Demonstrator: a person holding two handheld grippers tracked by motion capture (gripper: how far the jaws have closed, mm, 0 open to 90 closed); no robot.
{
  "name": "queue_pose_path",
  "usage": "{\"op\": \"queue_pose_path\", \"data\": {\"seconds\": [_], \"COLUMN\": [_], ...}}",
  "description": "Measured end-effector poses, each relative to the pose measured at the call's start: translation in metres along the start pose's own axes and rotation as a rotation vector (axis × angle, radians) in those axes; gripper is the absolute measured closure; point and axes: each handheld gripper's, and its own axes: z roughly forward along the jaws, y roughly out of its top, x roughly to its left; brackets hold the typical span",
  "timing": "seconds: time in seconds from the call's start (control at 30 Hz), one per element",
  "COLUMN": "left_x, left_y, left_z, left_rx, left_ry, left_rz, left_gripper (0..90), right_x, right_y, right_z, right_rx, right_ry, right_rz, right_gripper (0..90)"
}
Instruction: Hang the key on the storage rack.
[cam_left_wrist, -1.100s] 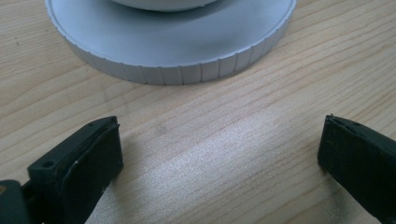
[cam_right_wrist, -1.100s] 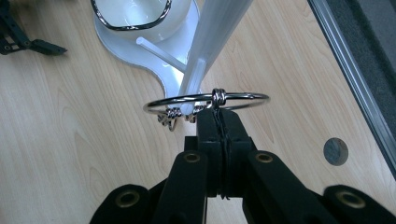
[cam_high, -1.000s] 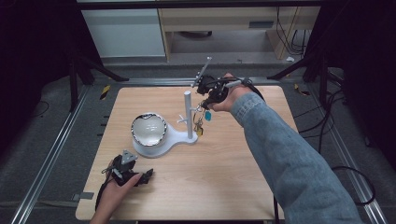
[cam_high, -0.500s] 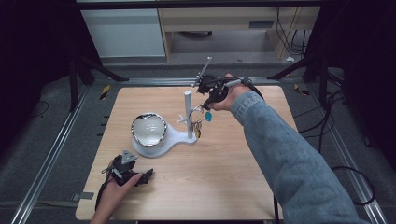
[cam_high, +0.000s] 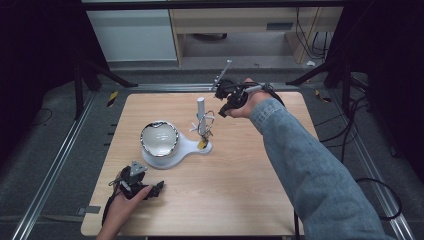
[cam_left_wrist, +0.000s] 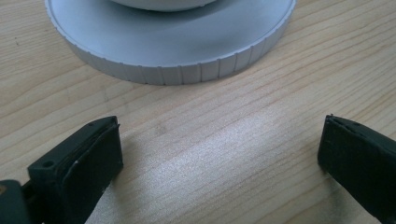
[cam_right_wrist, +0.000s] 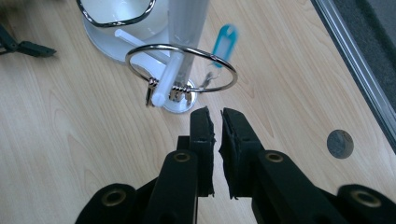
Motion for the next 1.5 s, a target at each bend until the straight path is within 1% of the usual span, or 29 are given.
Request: {"op": "queue_pose_path", "data": {"seconds": [0.1, 0.17, 0.23, 0.27, 0.3, 0.33, 0.37, 0.43, 0.47, 0.5, 0.6, 0.63, 0.67, 0.77, 0.8, 0.9, 1.0, 1.1, 1.13, 1.2, 1.27, 1.3, 1.4, 1.5], "left_x": [0.0, 0.0, 0.0, 0.0, 0.0, 0.0, 0.0, 0.0, 0.0, 0.0, 0.0, 0.0, 0.0, 0.0, 0.0, 0.0, 0.0, 0.0, 0.0, 0.0, 0.0, 0.0, 0.0, 0.0], "left_y": [0.0, 0.0, 0.0, 0.0, 0.0, 0.0, 0.0, 0.0, 0.0, 0.0, 0.0, 0.0, 0.0, 0.0, 0.0, 0.0, 0.0, 0.0, 0.0, 0.0, 0.0, 0.0, 0.0, 0.0], "left_z": [0.0, 0.0, 0.0, 0.0, 0.0, 0.0, 0.0, 0.0, 0.0, 0.0, 0.0, 0.0, 0.0, 0.0, 0.0, 0.0, 0.0, 0.0, 0.0, 0.0, 0.0, 0.0, 0.0, 0.0], "left_rx": [0.0, 0.001, 0.0, 0.0, 0.0, 0.0, 0.0, 0.0, 0.0, 0.0, -0.001, 0.0, 0.0, 0.0, 0.0, 0.0, 0.0, 0.0, 0.0, 0.0, 0.0, 0.0, 0.0, 0.0], "left_ry": [-0.001, -0.001, 0.0, 0.0, 0.0, 0.0, 0.0, 0.0, 0.0, 0.0, 0.0, 0.0, 0.0, 0.0, 0.0, 0.0, 0.0, 0.0, 0.0, 0.0, 0.001, 0.001, 0.001, 0.001], "left_rz": [0.0, 0.001, 0.0, 0.0, 0.0, 0.0, 0.0, 0.0, 0.0, 0.0, 0.0, 0.0, 0.0, 0.0, 0.0, 0.0, 0.0, 0.0, 0.0, 0.0, -0.001, -0.001, -0.001, -0.001], "left_gripper": [0.0, 0.0, 0.0, 0.0, 0.0, 0.0, 0.0, 0.0, 0.0, 0.0, 0.0, 0.0, 0.0, 0.0, 0.0, 0.0, 0.0, 0.0, 0.0, 0.0, 0.0, 0.0, 0.0, 0.0], "right_x": [-0.004, -0.004, -0.006, -0.006, -0.008, -0.008, -0.008, -0.009, -0.011, -0.011, -0.013, -0.015, -0.015, -0.018, -0.019, -0.019, -0.02, -0.02, -0.02, -0.021, -0.021, -0.021, -0.022, -0.023], "right_y": [-0.005, -0.006, -0.009, -0.01, -0.011, -0.012, -0.012, -0.013, -0.013, -0.013, -0.014, -0.014, -0.014, -0.016, -0.018, -0.021, -0.027, -0.033, -0.036, -0.042, -0.046, -0.051, -0.056, -0.067], "right_z": [-0.001, -0.001, -0.001, -0.001, 0.0, 0.0, 0.0, 0.0, 0.001, 0.001, 0.0, -0.001, -0.001, 0.0, 0.002, 0.004, 0.006, 0.008, 0.008, 0.009, 0.009, 0.01, 0.011, 0.013], "right_rx": [-0.006, -0.007, -0.009, -0.009, -0.007, -0.008, -0.008, -0.003, -0.001, -0.001, -0.006, -0.001, -0.001, 0.016, 0.032, 0.044, 0.05, 0.053, 0.064, 0.065, 0.064, 0.06, 0.059, 0.047], "right_ry": [-0.016, -0.018, -0.027, -0.032, -0.043, -0.046, -0.046, -0.057, -0.063, -0.063, -0.072, -0.067, -0.067, -0.061, -0.058, -0.046, -0.031, -0.027, -0.025, -0.023, -0.029, -0.036, -0.048, -0.061], "right_rz": [0.012, 0.02, 0.027, 0.037, 0.046, 0.051, 0.051, 0.062, 0.078, 0.078, 0.095, 0.121, 0.121, 0.14, 0.152, 0.163, 0.171, 0.175, 0.172, 0.181, 0.186, 0.196, 0.192, 0.21], "right_gripper": [79.1, 78.1, 73.4, 70.1, 63.8, 61.0, 61.0, 56.1, 47.9, 47.9, 40.1, 33.7, 33.7, 27.8, 23.5, 22.9, 19.9, 17.4, 16.4, 15.0, 14.1, 12.9, 11.6, 10.4]}}
